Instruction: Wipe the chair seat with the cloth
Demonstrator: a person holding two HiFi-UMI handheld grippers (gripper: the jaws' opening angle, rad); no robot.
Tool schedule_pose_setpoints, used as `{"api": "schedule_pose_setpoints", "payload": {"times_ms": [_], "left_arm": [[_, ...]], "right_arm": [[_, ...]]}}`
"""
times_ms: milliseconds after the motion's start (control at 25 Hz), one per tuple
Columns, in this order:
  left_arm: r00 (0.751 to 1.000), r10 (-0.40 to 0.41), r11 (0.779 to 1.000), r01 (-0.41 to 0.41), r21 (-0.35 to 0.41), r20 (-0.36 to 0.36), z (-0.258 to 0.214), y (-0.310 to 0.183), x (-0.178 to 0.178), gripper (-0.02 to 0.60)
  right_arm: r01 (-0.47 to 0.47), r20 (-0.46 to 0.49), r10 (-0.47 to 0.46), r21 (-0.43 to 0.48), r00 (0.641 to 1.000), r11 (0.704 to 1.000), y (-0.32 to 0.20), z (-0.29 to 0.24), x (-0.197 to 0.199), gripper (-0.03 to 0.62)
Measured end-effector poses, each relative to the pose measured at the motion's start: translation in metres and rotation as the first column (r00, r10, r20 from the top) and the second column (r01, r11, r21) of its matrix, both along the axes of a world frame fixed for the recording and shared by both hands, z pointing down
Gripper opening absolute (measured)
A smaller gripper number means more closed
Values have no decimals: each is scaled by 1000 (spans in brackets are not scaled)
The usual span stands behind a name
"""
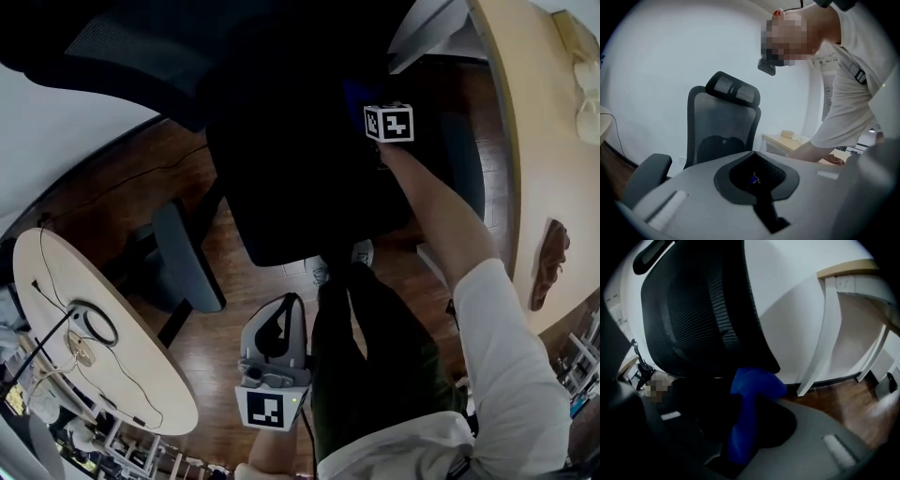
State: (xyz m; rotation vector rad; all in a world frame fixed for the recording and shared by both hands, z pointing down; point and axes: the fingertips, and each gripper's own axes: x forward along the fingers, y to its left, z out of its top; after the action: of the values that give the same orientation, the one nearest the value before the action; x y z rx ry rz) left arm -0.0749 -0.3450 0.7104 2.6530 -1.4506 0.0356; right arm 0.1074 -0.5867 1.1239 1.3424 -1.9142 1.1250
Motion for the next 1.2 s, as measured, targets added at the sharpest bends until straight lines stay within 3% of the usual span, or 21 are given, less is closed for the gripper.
{"api": "schedule_pose_setpoints", "payload": {"times_ms": [160, 320, 440, 600, 720, 840, 1040, 1200], "left_arm": [[1000, -14, 1000, 14, 2, 1, 0, 0, -7, 38], [999, -51, 999, 51, 5, 3, -8, 1, -26, 38], [995, -95, 995, 95, -3, 4, -8, 3, -40, 38], [994, -114, 993, 114, -19, 7, 7, 10, -54, 38], [991, -131, 991, 130, -42, -1, 23, 17, -66, 38], [987, -156, 985, 153, -74, -39, 29, 18, -68, 38], [987, -148, 984, 141, -106, -69, 29, 12, -58, 38], [991, -121, 988, 114, -105, -60, 33, 6, -48, 38]], "right_arm": [[30, 150, -40, 70, 988, 997, 9, -42, -68, 95], [168, 305, -200, 129, 931, 977, 57, -78, -207, 97], [266, 342, -276, 79, 898, 961, 100, -55, -295, 97], [282, 328, -272, 18, 905, 959, 125, -11, -340, 97], [284, 307, -280, 34, 910, 958, 121, -2, -333, 97], [274, 245, -279, 56, 929, 960, 110, 3, -293, 96], [153, 95, -158, 61, 983, 986, 88, 18, -155, 95], [30, 17, -30, 46, 999, 999, 81, 17, -50, 95]]}}
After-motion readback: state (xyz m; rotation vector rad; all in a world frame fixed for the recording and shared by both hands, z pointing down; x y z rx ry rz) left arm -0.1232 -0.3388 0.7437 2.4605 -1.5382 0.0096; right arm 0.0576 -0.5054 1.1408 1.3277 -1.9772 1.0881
